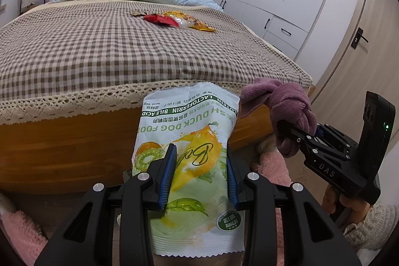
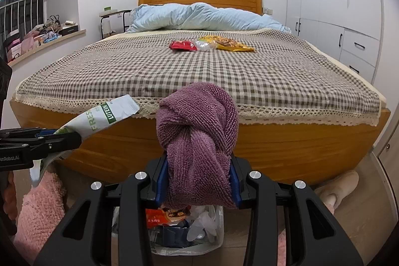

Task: Collect trash
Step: 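Carry the dog-food bag and purple towel with both tools down to the trash bin, then lower both tools into the bin, pressing the bag and towel inside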

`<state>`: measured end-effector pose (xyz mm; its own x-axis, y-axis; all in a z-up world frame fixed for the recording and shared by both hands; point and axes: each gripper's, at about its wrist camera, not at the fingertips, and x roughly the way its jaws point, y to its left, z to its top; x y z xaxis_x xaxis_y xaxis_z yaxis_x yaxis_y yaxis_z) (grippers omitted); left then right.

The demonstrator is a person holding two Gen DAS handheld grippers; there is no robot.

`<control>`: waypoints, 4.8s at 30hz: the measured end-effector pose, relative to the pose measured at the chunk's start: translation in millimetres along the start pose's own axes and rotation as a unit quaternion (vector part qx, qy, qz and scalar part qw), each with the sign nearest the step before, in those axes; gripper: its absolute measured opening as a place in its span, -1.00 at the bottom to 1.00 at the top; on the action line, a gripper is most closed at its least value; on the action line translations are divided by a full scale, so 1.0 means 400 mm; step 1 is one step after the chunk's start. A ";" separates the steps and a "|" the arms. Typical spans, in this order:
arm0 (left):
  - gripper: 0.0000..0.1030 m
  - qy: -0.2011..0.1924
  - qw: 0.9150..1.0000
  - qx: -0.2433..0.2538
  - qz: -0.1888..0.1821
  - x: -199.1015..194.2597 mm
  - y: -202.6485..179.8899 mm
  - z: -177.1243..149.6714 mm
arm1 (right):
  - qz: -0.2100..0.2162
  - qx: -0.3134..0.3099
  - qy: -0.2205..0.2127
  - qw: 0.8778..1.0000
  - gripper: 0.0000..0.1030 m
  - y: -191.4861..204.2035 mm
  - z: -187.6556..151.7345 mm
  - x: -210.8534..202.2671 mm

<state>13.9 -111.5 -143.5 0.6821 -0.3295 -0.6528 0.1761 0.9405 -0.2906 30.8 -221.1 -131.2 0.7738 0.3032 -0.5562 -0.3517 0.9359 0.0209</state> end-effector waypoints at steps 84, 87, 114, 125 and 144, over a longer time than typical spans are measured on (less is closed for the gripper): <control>-0.34 0.211 0.974 0.057 0.067 0.391 0.053 -0.178 | 0.061 0.075 0.239 0.966 -0.25 -0.108 -0.304 0.329; -0.34 0.221 0.971 0.061 0.068 0.419 0.047 -0.182 | 0.061 0.073 0.258 0.961 -0.25 -0.096 -0.316 0.386; -0.33 0.323 0.939 0.096 0.063 0.653 0.058 -0.223 | 0.058 0.031 0.321 0.945 -0.24 -0.044 -0.426 0.539; -0.34 0.336 0.937 0.065 0.074 0.742 0.089 -0.244 | 0.059 0.032 0.320 0.945 -0.24 -0.058 -0.427 0.548; -0.11 0.342 0.937 0.021 0.072 0.789 0.150 -0.287 | 0.060 0.031 0.319 0.945 -0.22 -0.051 -0.438 0.556</control>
<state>158.5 -168.6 -447.3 0.0892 -0.1607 -0.9830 0.1550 0.9771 -0.1456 117.6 -204.2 -400.9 0.2485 0.2563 -0.9341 -0.3707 0.9161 0.1528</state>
